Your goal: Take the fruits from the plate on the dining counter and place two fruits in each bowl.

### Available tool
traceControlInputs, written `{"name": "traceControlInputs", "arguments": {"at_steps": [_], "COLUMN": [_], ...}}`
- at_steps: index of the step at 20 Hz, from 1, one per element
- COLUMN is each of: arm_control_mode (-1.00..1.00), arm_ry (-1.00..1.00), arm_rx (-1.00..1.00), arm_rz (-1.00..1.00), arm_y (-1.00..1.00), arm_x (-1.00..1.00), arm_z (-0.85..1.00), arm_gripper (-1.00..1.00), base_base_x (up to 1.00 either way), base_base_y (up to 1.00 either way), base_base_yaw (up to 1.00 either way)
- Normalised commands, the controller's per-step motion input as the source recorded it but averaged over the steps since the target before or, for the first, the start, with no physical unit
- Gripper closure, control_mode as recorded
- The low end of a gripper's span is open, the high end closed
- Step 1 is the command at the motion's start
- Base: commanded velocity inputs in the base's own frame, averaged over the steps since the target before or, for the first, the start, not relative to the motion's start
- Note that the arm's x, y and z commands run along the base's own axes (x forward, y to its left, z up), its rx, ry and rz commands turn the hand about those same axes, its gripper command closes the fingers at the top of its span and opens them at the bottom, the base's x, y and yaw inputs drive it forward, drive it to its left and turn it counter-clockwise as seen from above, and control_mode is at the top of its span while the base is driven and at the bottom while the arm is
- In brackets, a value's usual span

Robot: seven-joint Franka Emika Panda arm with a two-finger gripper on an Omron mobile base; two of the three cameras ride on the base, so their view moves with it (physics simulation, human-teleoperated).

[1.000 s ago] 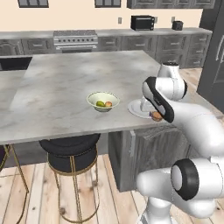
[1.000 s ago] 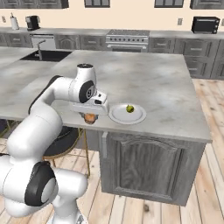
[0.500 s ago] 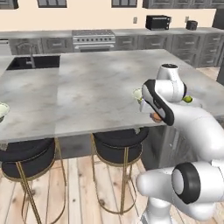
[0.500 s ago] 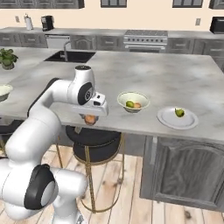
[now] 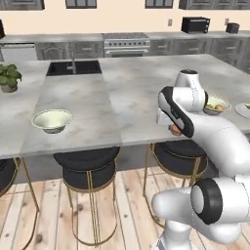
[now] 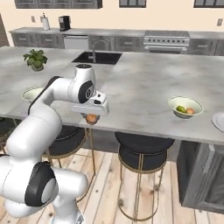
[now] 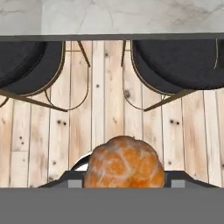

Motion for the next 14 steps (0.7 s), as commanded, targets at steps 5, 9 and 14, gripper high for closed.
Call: {"name": "traceControlInputs", "arguments": {"at_steps": [5, 9, 14], "arm_control_mode": [1.0, 1.0, 1.0], "arm_ry": [0.0, 0.0, 0.0], "arm_rx": [0.0, 0.0, 0.0], "arm_rz": [0.0, 0.0, 0.0], "arm_y": [0.0, 0.0, 0.0], "arm_x": [0.0, 0.0, 0.0], "arm_z": [0.0, 0.0, 0.0], "arm_gripper": [1.0, 1.0, 1.0], "base_base_x": [0.15, 0.31, 0.4], "base_base_y": [1.0, 1.0, 0.88], "base_base_yaw": [0.03, 0.04, 0.05]}}
